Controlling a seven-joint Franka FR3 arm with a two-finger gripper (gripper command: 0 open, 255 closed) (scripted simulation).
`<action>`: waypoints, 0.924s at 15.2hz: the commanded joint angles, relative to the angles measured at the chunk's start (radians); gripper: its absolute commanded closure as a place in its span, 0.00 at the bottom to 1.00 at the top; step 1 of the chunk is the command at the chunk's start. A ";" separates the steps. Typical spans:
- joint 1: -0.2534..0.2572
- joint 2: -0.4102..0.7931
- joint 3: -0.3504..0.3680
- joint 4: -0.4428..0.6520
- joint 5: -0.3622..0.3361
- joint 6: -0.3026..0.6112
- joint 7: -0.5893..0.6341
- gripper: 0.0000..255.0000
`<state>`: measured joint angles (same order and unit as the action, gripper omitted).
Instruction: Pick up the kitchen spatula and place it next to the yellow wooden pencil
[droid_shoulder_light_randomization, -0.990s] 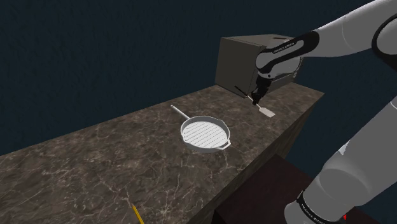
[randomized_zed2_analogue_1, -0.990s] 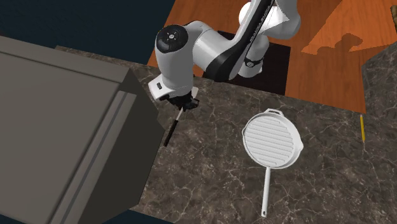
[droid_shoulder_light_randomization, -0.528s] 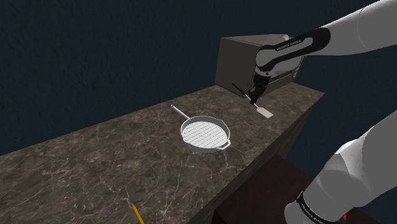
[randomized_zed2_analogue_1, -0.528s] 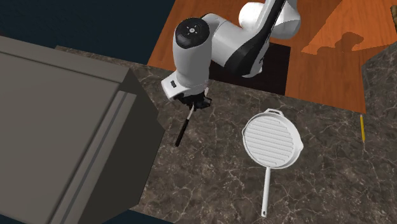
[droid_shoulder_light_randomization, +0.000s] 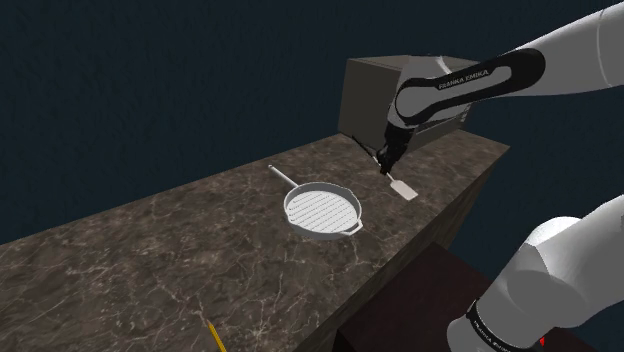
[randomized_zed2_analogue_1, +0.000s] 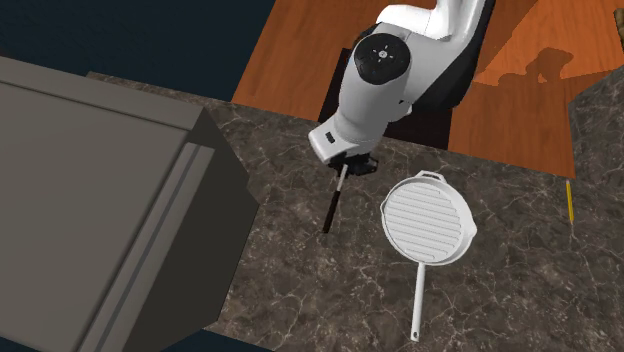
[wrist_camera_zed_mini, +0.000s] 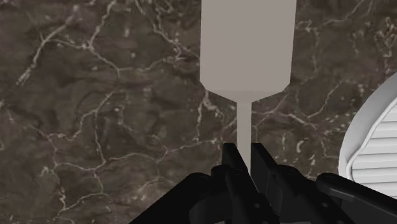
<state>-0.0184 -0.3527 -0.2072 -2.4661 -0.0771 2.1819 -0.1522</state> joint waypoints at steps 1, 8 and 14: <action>0.021 -0.025 0.040 -0.028 0.007 0.001 0.058 1.00; 0.097 -0.090 0.175 -0.088 0.049 -0.008 0.239 1.00; 0.170 -0.098 0.294 -0.092 0.098 -0.014 0.394 1.00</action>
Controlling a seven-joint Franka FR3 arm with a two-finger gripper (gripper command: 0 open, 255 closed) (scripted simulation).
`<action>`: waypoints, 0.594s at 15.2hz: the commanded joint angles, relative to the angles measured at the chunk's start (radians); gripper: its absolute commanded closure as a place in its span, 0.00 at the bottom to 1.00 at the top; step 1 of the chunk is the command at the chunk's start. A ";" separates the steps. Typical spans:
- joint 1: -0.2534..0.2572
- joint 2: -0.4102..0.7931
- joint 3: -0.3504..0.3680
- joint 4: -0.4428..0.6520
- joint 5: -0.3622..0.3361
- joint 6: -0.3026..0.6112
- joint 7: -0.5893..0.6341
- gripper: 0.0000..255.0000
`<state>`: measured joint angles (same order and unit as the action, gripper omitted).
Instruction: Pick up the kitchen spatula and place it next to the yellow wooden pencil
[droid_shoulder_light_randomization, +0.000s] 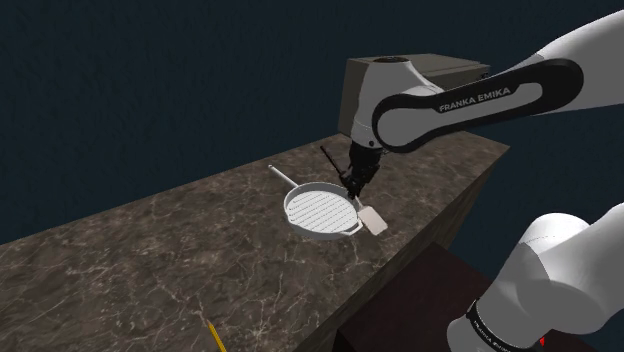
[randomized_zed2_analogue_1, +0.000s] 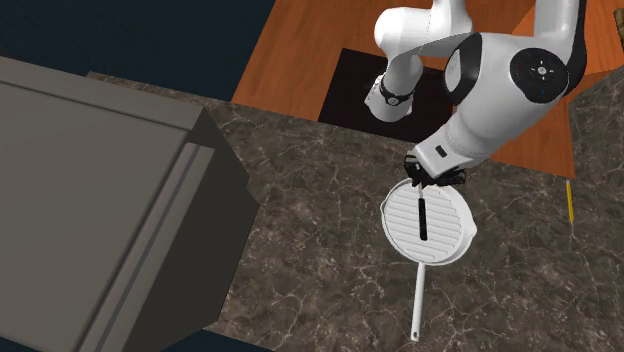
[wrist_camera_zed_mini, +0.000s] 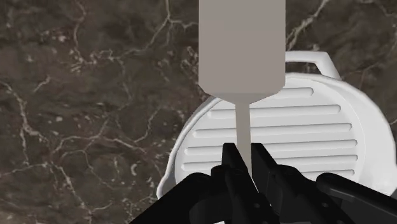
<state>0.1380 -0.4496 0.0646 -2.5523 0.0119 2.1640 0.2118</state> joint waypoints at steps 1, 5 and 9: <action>0.025 0.002 0.042 -0.002 0.017 0.004 0.056 1.00; 0.070 0.027 0.121 0.025 0.045 0.003 0.160 1.00; 0.108 0.071 0.199 0.071 0.062 0.002 0.266 1.00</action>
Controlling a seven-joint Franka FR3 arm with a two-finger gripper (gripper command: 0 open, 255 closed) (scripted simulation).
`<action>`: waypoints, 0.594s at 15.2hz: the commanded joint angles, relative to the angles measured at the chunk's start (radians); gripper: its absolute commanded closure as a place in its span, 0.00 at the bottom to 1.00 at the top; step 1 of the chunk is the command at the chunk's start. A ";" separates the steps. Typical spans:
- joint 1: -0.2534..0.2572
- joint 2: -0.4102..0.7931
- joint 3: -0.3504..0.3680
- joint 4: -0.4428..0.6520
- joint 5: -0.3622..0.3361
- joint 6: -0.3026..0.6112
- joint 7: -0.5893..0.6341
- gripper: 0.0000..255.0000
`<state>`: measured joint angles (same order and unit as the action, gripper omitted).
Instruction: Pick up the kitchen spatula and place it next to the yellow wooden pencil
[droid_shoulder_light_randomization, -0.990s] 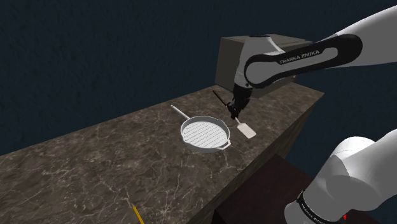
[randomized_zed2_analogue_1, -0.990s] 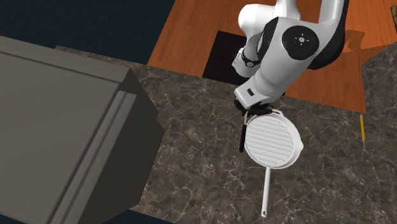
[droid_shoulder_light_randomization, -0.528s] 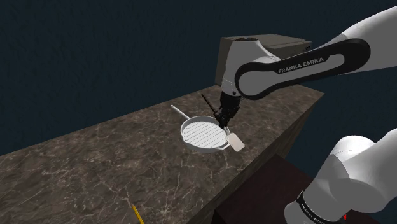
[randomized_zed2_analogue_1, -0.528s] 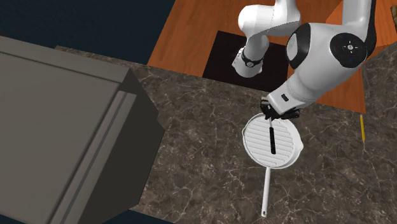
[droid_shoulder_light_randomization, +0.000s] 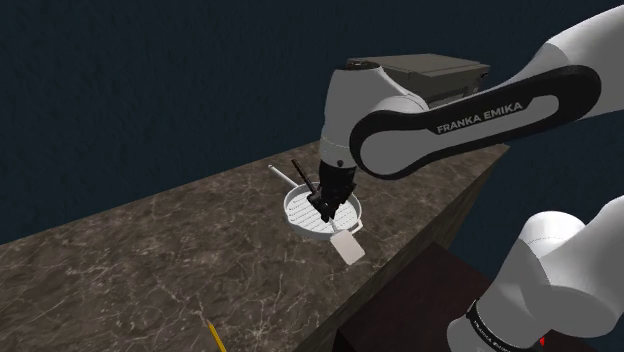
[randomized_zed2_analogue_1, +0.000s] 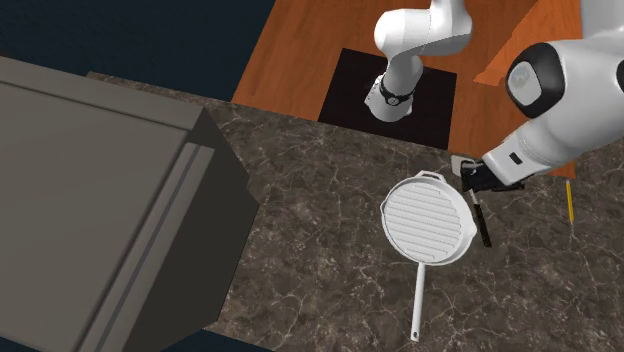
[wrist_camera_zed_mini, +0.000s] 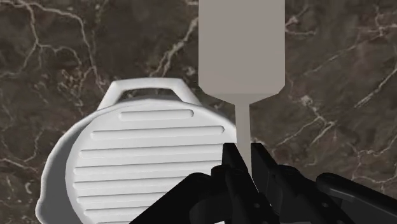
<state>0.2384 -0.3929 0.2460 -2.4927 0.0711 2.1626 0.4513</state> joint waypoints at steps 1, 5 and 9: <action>0.016 0.028 0.037 0.026 0.005 0.003 0.053 1.00; 0.045 0.094 0.114 0.095 0.003 0.001 0.162 1.00; 0.069 0.176 0.187 0.180 -0.019 -0.006 0.276 1.00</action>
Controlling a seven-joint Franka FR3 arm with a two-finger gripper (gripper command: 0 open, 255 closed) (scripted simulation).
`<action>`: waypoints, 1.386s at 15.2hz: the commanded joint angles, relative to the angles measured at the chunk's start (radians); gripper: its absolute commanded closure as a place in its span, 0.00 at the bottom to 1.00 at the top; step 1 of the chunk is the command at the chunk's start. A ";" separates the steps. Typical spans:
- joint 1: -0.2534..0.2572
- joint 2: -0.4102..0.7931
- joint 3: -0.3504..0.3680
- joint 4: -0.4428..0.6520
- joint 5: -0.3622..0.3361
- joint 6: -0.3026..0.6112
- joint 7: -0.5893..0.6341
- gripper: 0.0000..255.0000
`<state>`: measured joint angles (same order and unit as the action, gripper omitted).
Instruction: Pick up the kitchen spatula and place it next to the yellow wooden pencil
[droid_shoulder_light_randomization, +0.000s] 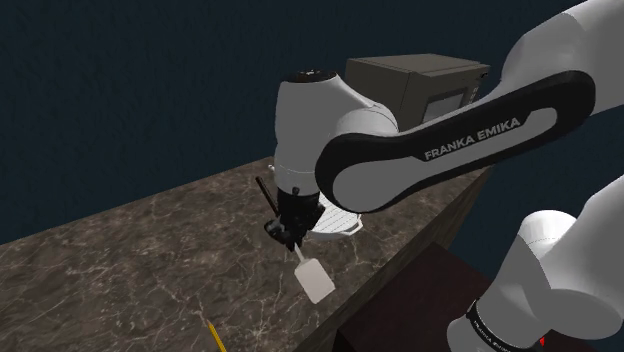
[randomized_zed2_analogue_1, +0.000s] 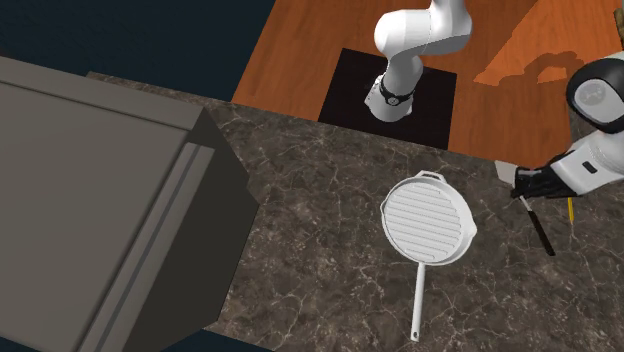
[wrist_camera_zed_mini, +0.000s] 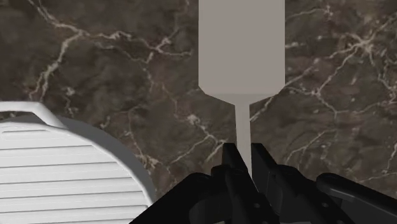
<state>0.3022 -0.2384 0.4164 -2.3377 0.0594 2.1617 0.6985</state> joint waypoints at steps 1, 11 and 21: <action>0.010 0.045 0.034 0.050 -0.016 -0.007 0.058 1.00; 0.027 0.166 0.090 0.073 -0.079 0.077 0.171 1.00; 0.026 0.225 0.095 0.032 -0.120 0.169 0.204 1.00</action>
<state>0.3278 -0.0148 0.5109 -2.3055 -0.0600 2.3289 0.9018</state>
